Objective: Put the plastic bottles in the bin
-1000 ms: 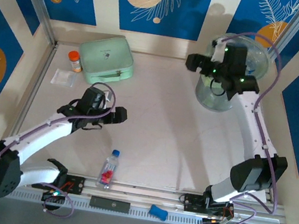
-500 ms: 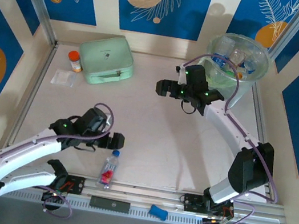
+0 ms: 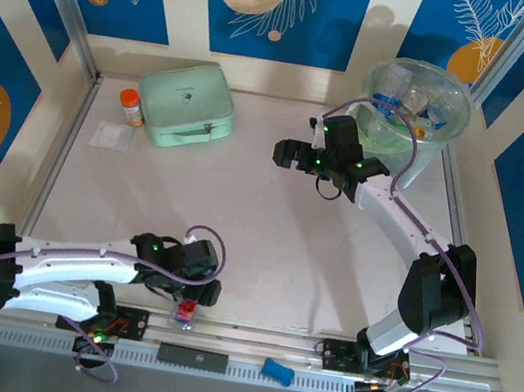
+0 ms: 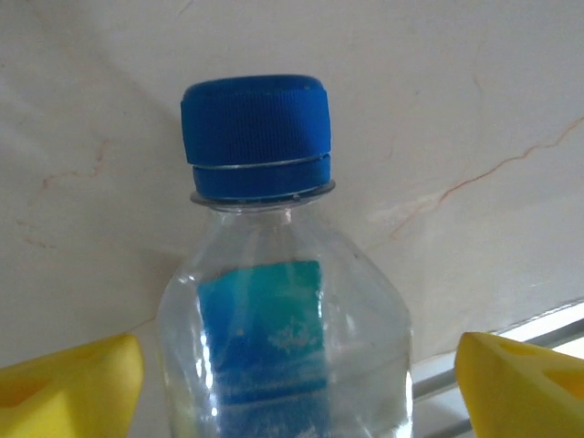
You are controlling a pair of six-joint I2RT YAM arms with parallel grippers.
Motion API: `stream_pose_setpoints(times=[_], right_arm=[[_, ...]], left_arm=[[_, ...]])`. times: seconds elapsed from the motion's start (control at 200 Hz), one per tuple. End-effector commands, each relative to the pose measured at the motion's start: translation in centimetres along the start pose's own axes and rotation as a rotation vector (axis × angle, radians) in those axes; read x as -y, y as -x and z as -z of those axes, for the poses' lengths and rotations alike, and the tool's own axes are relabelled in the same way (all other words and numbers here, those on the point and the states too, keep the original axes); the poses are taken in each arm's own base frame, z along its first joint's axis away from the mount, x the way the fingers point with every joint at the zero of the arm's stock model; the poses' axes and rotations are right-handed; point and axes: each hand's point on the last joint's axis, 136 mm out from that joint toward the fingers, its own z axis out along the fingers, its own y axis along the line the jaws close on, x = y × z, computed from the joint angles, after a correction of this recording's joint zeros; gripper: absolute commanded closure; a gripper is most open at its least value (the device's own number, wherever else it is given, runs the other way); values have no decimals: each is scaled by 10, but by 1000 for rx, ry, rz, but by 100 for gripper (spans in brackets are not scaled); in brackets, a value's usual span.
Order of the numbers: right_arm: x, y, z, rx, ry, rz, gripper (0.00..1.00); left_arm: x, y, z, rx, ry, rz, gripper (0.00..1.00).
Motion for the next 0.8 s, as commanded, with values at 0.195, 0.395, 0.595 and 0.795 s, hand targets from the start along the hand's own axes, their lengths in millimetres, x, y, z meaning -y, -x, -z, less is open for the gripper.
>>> stream_pose_setpoints(times=[0.195, 0.395, 0.595, 0.795], right_arm=[[7, -1, 6, 16, -32, -9, 1], [10, -1, 10, 20, -43, -8, 1], [4, -3, 7, 16, 5, -14, 1], [-11, -7, 5, 5, 104, -15, 1]], left_arm=[[-11, -1, -14, 23, 56, 32, 31], [-11, 2, -16, 32, 62, 37, 44], [-5, 45, 7, 212, 0, 102, 50], [1, 107, 30, 413, -194, 294, 54]])
